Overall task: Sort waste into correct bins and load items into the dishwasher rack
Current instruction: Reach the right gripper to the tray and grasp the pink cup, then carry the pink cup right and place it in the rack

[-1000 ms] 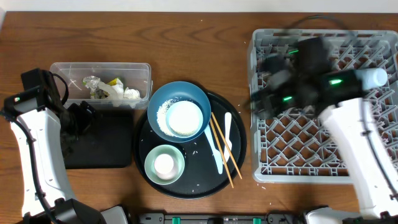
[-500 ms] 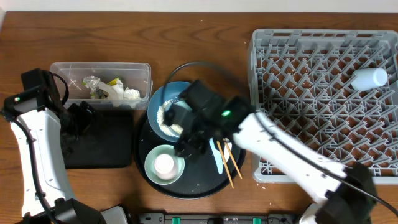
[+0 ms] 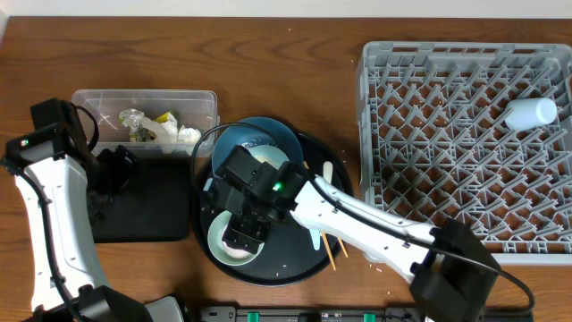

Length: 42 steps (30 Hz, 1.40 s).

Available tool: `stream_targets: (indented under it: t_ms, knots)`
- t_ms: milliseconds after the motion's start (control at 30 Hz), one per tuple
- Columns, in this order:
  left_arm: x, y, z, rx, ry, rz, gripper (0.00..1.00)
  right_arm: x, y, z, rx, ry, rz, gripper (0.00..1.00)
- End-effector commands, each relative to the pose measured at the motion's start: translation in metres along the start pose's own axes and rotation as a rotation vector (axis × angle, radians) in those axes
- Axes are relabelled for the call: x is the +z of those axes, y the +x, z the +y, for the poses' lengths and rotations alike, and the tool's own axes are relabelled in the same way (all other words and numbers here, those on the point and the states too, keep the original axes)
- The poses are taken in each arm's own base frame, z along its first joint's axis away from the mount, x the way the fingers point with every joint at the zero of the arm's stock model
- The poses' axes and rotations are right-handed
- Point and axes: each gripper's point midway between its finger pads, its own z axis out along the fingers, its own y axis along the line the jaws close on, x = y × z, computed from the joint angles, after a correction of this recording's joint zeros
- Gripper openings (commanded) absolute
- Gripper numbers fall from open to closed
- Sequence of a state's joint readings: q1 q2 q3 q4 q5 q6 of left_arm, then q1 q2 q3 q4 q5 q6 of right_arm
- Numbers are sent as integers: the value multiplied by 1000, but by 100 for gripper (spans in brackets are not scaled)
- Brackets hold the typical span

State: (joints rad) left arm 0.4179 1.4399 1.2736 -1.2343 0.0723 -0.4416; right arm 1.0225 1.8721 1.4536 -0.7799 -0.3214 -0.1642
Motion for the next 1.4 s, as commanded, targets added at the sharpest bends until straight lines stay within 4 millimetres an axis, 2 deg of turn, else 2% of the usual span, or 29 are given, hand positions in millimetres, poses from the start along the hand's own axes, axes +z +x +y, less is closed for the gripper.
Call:
stream_targets:
  t_ms: [0, 233, 367, 567, 833, 967, 1067, 1133, 1233, 1367]
  knots:
    - [2, 3, 2, 0, -10, 14, 98, 14, 3, 6, 3, -8, 26, 87]
    - [2, 3, 2, 0, -10, 14, 98, 33, 8, 9, 14, -8, 59, 86]
    - [2, 3, 2, 0, -10, 14, 98, 45, 16, 0, 57, 47, 98, 86]
    - [2, 3, 2, 0, -10, 14, 98, 49, 15, 0, 57, 49, 95, 81]
    - [2, 3, 2, 0, -10, 14, 98, 49, 15, -1, 57, 49, 93, 52]
    - [2, 3, 2, 0, -10, 14, 98, 46, 14, 0, 84, 50, 92, 48]
    - [2, 3, 2, 0, -10, 14, 98, 34, 10, 2, 86, 51, 95, 47]
    - [2, 3, 2, 0, -10, 14, 98, 18, 4, 3, 90, 57, 86, 47]
    - [2, 3, 2, 0, -10, 14, 98, -17, -14, -2, 95, 93, 39, 47]
    - [2, 3, 2, 0, -10, 14, 98, -70, -34, -19, 107, 170, -56, 49]
